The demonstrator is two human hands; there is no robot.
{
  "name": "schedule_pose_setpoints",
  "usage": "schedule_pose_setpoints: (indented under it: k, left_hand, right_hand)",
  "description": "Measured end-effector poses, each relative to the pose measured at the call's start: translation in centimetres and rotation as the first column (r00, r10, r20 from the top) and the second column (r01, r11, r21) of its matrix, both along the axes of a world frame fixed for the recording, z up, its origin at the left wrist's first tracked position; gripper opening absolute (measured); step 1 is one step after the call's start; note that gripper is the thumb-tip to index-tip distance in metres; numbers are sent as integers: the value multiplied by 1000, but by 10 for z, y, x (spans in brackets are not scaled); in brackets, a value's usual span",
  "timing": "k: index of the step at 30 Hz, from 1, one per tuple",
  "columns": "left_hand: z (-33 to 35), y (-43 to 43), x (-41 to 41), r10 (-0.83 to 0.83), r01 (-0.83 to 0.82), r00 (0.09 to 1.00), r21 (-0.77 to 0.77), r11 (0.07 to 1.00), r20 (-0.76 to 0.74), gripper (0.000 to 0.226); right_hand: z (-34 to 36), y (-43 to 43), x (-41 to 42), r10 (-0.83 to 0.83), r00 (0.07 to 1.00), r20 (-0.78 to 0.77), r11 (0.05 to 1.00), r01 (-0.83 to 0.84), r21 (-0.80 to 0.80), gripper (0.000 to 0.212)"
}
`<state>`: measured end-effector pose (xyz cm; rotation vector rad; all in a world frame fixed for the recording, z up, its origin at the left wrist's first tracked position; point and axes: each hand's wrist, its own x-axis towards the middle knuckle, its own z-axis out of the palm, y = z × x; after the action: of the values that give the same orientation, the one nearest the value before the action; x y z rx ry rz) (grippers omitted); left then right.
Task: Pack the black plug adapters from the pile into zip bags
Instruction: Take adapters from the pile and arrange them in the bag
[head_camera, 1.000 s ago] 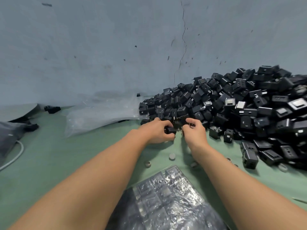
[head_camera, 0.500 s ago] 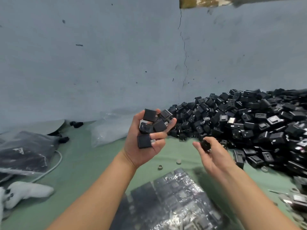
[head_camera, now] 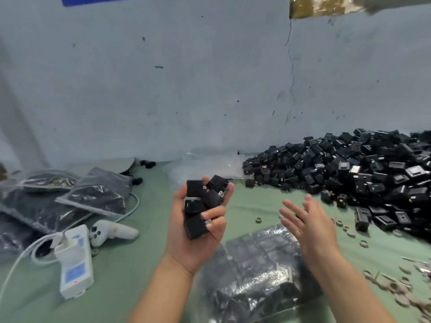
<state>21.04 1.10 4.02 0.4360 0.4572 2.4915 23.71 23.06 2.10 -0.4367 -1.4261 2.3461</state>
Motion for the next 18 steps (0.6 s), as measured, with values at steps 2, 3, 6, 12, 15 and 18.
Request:
schedule_pose_setpoints:
  k: [2, 3, 6, 12, 15, 18]
  left_hand:
    - [-15, -21, 10, 132, -138, 987, 55, 989, 89, 32]
    - [-23, -34, 14, 210, -223, 965, 73, 972, 154, 31]
    - [-41, -70, 26, 356, -384, 866, 13, 923, 351, 36]
    - [-54, -117, 57, 427, -421, 732, -140, 896, 530, 49]
    - [-53, -122, 71, 341, -275, 757, -202, 940, 557, 36]
    - [-45, -110, 72, 452, -303, 785, -374, 877, 423, 24]
  right_hand:
    - [-1, -31, 7, 122, 992, -16, 917, -106, 385, 23]
    - [-3, -44, 10, 193, 981, -25, 836, -151, 527, 23]
    - [-7, -69, 13, 318, 948, -18, 505, -153, 849, 26]
    - [-17, -101, 26, 524, 852, -22, 59, -10, 998, 38]
    - [-25, -118, 28, 540, 841, -32, 100, -27, 995, 39]
    - [-14, -137, 27, 468, 883, -28, 646, -320, 693, 35]
